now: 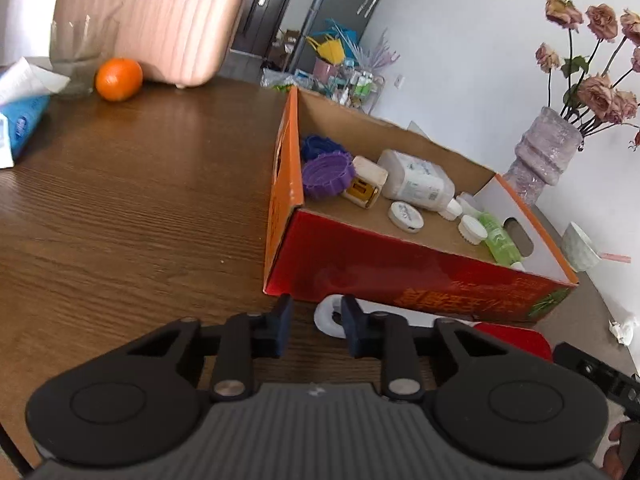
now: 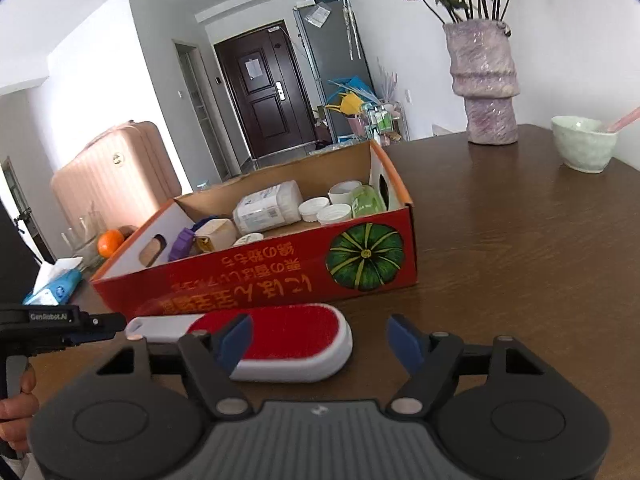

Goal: Organize rigid objects
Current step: 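Grasp the lint roller handle with the left tool while the right tool grasps its red head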

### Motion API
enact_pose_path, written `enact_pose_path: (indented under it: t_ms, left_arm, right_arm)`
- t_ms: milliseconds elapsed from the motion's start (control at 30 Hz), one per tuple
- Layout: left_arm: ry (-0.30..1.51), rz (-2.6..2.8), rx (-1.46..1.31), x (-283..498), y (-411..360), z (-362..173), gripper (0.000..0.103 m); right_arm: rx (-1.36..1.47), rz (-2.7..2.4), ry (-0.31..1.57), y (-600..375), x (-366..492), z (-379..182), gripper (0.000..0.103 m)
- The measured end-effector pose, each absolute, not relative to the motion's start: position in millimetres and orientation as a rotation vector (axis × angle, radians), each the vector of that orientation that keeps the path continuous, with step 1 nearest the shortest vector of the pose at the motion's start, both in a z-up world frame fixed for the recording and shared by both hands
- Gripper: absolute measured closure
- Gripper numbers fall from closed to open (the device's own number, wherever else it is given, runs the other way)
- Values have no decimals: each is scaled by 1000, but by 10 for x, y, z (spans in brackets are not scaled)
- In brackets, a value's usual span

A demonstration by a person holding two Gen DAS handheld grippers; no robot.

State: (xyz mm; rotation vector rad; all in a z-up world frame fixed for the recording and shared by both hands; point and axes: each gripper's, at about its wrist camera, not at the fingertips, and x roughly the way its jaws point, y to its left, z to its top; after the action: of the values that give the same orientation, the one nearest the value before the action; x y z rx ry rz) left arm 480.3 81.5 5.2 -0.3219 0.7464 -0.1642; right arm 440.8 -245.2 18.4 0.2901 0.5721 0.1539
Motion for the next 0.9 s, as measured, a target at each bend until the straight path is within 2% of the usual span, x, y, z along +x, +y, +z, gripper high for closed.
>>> enact_pose_path:
  t_ms: [100, 167, 667, 700, 733, 900]
  left_arm:
    - [762, -193, -346, 4824, 829, 0, 84]
    - [759, -199, -339, 4825, 824, -5, 87]
    - [737, -201, -384, 4802, 875, -63, 89]
    - [734, -192, -382, 4782, 864, -59, 90]
    - [730, -178, -378, 4744, 846, -50, 90]
    - [715, -111, -379, 4436, 781, 0, 90]
  right_arm:
    - [336, 171, 613, -2459, 4573, 82, 48]
    - [389, 195, 621, -2477, 4633, 27, 52]
    - [502, 296, 610, -2656, 4994, -104, 48]
    - [496, 292, 610, -2652, 4998, -97, 49]
    - [491, 302, 612, -2640, 5000, -99, 57]
    - [509, 330, 652, -2604, 4841, -76, 60]
